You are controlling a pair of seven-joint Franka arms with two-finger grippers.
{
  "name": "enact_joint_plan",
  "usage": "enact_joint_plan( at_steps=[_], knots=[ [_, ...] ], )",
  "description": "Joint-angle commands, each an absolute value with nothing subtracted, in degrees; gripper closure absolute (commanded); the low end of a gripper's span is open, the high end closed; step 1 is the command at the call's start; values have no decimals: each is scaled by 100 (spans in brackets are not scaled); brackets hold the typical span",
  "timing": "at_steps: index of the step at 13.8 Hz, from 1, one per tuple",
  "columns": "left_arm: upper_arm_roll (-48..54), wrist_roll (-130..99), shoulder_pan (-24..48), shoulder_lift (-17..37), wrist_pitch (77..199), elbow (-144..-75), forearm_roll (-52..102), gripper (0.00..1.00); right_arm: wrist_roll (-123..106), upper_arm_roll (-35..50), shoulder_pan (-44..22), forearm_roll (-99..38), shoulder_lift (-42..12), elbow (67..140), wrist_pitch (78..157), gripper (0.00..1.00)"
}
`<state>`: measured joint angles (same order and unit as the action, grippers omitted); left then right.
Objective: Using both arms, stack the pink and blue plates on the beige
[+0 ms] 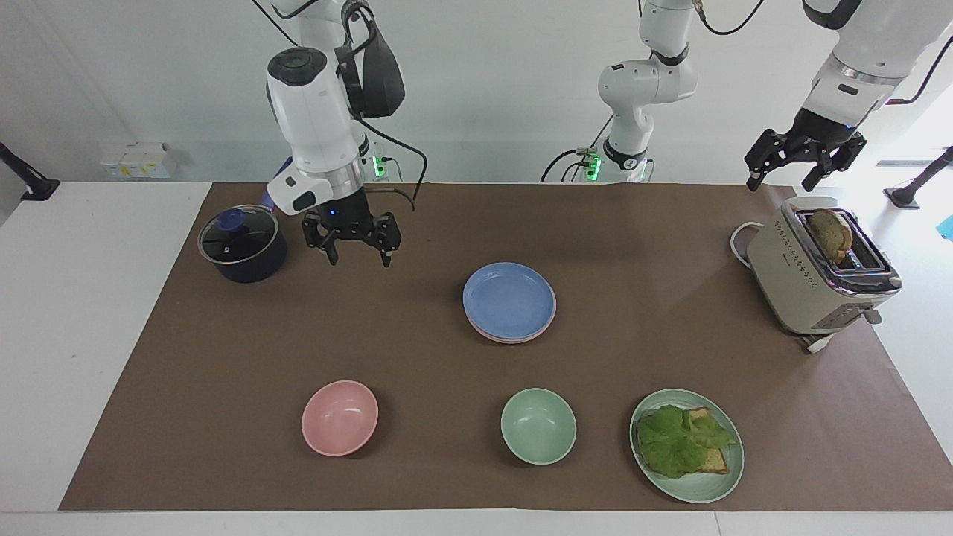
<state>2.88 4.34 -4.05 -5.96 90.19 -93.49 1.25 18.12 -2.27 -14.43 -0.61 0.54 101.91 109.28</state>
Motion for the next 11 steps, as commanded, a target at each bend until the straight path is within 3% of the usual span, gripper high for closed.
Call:
enact_joint_plan(
  at_steps=[1,5,7,11],
  knots=[
    [308,501,-457,-703,9035,-9475,88,0,1337,-176,-1143,9,465,10187,10391,0],
    [308,501,-457,-703,9035,-9475,79,0,924,-184,-853,17,510,9747,9406,0],
    [308,501,-457,-703,9035,-9475,88,0,678,-202,-555,0,606,9852,9273,0],
    [308,501,-457,-703,9035,-9475,88,0,721,-158,-563,18,607,9459,8976,0]
  ],
)
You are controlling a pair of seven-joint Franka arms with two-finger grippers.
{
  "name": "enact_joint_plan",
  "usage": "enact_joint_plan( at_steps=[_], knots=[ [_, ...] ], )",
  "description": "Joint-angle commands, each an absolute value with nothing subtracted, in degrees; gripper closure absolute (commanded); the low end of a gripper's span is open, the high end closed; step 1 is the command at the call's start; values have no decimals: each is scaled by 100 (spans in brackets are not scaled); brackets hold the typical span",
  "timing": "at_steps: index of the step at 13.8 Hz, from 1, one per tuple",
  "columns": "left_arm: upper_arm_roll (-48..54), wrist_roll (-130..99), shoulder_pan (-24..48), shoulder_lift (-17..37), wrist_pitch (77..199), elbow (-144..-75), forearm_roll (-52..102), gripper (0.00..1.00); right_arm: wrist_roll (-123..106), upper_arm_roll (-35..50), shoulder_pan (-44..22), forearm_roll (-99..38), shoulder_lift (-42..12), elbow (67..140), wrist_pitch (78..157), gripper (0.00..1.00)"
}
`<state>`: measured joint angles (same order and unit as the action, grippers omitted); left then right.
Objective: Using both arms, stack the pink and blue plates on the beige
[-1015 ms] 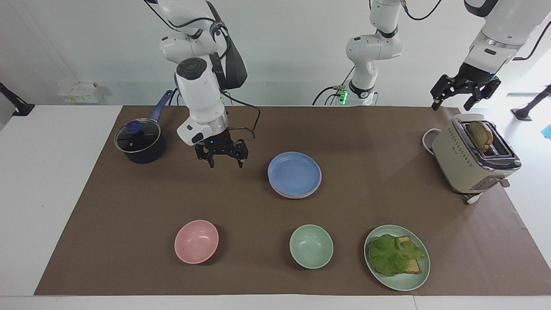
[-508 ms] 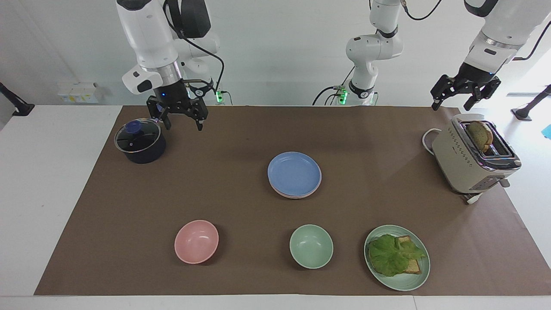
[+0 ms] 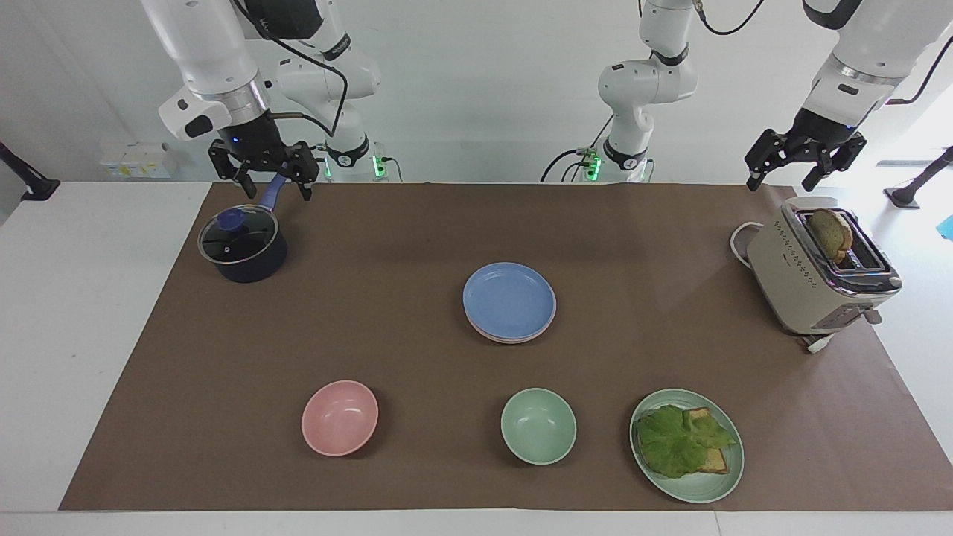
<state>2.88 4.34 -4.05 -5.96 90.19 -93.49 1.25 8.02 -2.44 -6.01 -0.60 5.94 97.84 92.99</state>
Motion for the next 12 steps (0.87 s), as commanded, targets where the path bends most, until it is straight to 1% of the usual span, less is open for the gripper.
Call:
enact_joint_plan(
  at_steps=[1,2,3,8,12],
  knots=[
    [308,501,-457,-703,9035,-9483,79,0,712,-176,-536,26,563,9135,8713,0],
    [308,501,-457,-703,9035,-9483,79,0,677,-202,-501,44,545,8897,8501,0],
    [308,501,-457,-703,9035,-9475,79,0,625,-220,-484,96,528,8825,8438,0],
    [308,501,-457,-703,9035,-9475,79,0,114,-334,-466,158,308,8903,8648,0],
    [308,501,-457,-703,9035,-9475,79,0,158,-325,-492,106,360,9018,8771,0]
  ],
)
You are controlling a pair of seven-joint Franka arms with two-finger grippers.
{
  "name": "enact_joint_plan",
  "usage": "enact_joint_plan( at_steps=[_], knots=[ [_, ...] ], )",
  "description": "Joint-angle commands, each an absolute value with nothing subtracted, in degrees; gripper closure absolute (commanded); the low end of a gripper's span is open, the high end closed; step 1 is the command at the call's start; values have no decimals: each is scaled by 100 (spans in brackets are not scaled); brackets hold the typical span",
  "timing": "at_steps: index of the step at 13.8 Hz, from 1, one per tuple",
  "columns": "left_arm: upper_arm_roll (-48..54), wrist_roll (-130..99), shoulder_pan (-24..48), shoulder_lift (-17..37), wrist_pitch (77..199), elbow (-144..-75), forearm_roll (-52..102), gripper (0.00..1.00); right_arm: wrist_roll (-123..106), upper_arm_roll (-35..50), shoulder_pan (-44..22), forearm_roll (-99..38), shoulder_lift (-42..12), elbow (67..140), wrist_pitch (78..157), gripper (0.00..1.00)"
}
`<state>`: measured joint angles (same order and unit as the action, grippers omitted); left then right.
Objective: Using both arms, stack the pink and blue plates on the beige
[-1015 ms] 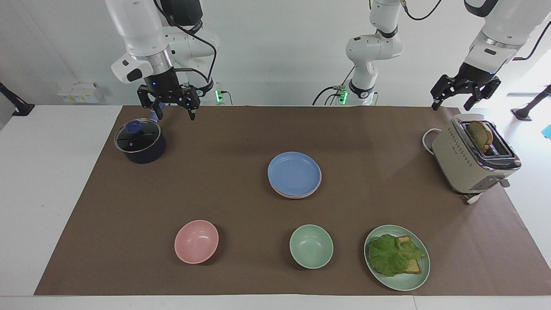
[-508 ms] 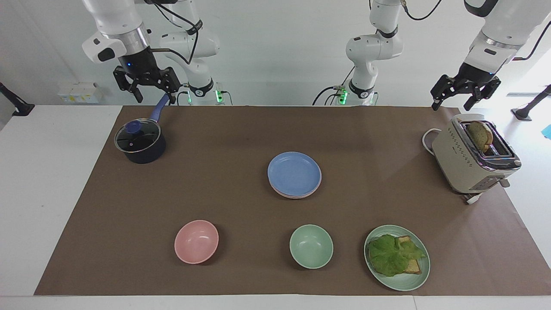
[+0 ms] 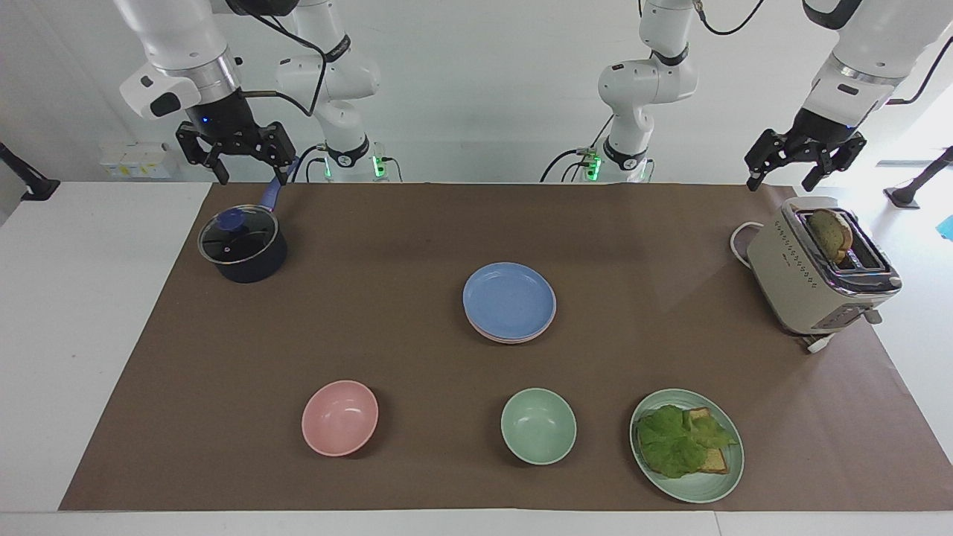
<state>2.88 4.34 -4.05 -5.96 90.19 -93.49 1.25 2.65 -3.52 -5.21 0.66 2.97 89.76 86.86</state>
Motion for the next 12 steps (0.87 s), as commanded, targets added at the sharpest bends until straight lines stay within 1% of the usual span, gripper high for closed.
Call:
enact_joint_plan(
  at_steps=[1,12],
  knots=[
    [308,501,-457,-703,9035,-9483,79,0,158,-325,-492,105,360,9018,8771,0],
    [308,501,-457,-703,9035,-9475,79,0,132,-325,-483,70,360,9018,8710,0]
  ],
)
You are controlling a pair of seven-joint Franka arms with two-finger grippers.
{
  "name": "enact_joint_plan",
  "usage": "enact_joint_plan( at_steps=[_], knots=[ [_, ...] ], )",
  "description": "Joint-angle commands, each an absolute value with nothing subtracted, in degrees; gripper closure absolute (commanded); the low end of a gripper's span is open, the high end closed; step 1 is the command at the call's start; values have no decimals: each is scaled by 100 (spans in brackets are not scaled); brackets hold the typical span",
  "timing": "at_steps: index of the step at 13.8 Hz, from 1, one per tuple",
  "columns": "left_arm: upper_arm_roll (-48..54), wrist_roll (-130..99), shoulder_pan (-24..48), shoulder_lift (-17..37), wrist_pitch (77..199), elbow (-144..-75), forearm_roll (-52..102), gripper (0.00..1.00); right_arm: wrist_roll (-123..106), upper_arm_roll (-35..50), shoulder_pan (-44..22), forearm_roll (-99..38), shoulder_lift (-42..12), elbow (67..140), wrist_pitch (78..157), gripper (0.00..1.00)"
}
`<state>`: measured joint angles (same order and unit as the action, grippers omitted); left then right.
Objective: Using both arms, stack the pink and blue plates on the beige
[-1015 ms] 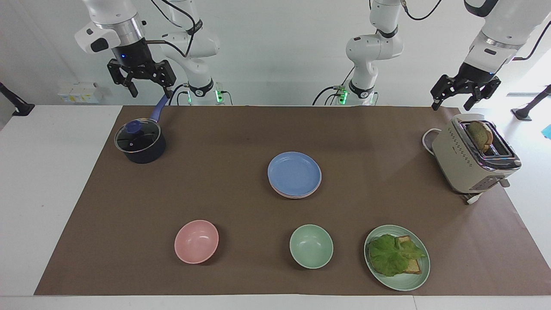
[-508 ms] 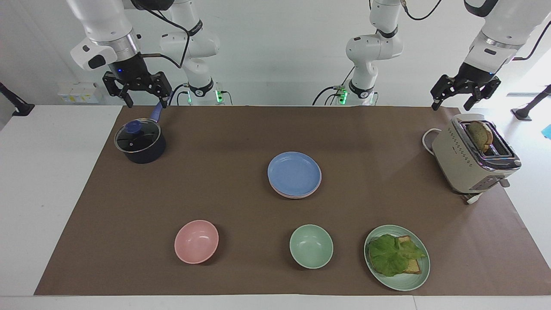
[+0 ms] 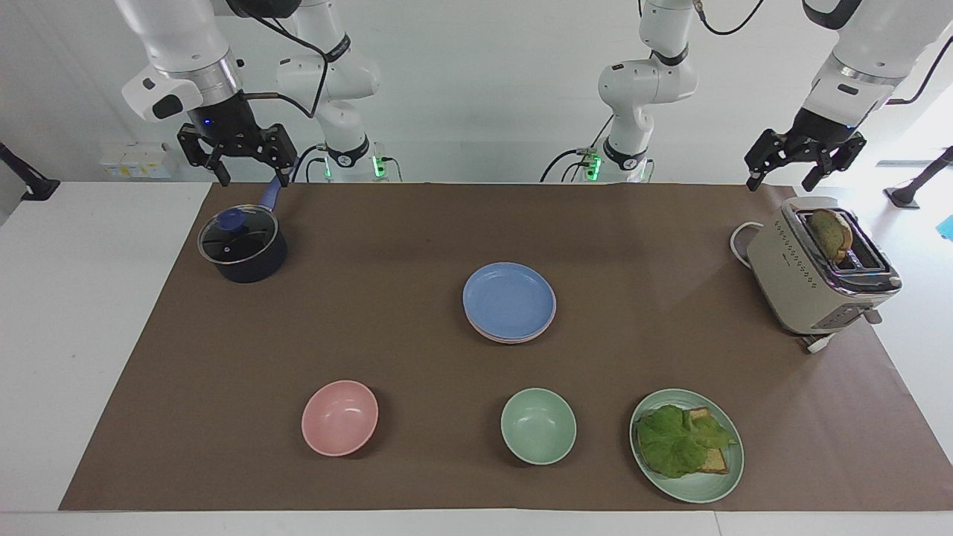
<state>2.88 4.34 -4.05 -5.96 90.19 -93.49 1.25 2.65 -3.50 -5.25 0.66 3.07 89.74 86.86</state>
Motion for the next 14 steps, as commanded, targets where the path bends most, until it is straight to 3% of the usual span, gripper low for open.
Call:
enact_joint_plan(
  at_steps=[1,14],
  knots=[
    [308,501,-457,-703,9035,-9483,79,0,141,-325,-483,62,369,9018,8701,0],
    [308,501,-457,-703,9035,-9475,79,0,149,-325,-483,70,369,9017,8631,0]
  ],
)
